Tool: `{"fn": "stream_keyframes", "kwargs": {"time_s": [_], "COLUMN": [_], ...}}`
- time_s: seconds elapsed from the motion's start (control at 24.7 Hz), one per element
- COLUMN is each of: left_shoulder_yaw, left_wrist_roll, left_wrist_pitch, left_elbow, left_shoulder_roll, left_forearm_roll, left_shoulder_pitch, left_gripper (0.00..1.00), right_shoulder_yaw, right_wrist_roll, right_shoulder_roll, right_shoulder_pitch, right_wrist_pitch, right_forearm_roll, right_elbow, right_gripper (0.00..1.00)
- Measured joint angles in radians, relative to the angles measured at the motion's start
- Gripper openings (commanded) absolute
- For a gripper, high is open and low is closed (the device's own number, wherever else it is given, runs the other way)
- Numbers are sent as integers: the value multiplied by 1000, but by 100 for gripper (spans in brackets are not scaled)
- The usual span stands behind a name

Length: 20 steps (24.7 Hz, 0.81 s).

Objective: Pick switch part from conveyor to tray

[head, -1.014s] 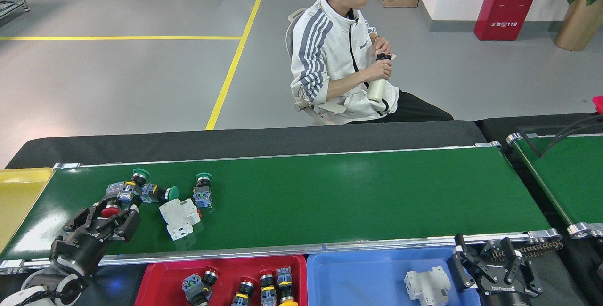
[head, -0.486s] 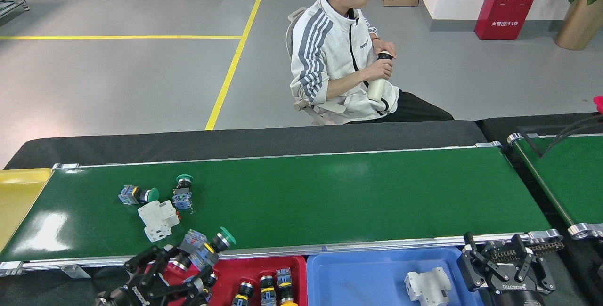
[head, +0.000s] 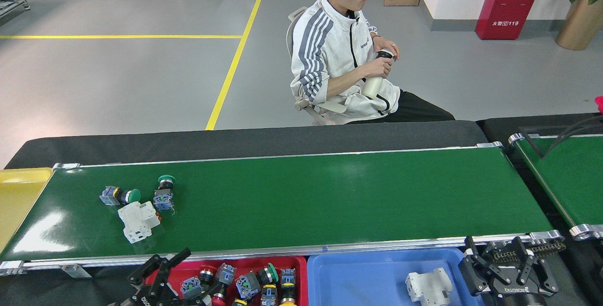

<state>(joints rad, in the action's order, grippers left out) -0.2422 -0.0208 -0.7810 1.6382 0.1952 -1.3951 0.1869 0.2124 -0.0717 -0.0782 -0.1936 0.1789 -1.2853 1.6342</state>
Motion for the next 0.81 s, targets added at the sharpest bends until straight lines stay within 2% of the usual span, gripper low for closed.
{"fn": "stream_keyframes", "kwargs": {"time_s": [0.12,0.32,0.57,0.81], "left_shoulder_yaw": [-111,-126,-126,-121], "left_wrist_roll": [8,12,13,16], "left_wrist_pitch": [92,294,388,410], "left_elbow": [-82,-179,-238,-439], "left_shoulder_roll": [-25,-21,4,68], "left_forearm_roll": [-4,-5,-18,-31], "left_shoulder_pitch": [-2,-32,-103,-245], "left_gripper": [100,100,100,100], "right_shoulder_yaw": [-3,-3,-5,-5], "right_wrist_roll": [0,1,3,3], "right_shoulder_roll": [0,0,0,0], "right_shoulder_pitch": [0,0,-2,-36], "right_wrist_pitch": [2,2,10,15], "right_forearm_roll": [0,0,0,0], "right_elbow": [0,1,8,22], "right_gripper": [100,100,100,100]}}
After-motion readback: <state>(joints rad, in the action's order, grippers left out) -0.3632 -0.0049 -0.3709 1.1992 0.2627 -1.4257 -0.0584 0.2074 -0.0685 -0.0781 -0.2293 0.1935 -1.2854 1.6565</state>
